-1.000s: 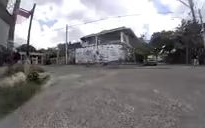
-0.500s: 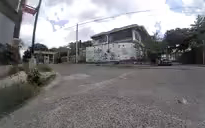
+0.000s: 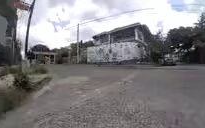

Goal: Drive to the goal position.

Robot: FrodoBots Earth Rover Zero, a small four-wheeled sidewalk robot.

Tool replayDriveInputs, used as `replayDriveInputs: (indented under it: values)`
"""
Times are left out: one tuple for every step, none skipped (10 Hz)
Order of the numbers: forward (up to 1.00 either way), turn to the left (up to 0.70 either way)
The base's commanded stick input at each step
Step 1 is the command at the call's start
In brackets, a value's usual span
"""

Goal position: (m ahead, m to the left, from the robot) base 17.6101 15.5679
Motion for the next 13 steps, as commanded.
replayDriveInputs:
  values:
    - [1.00,0.04]
    - [1.00,0.04]
    - [1.00,0.04]
    - [1.00,0.04]
    - [1.00,0.04]
    - [1.00,0.04]
    - [1.00,0.33]
    - [1.00,0.44]
    - [1.00,0.44]
    - [1.00,0.36]
    - [1.00,0.05]
    - [1.00,0.04]
    - [1.00,0.04]
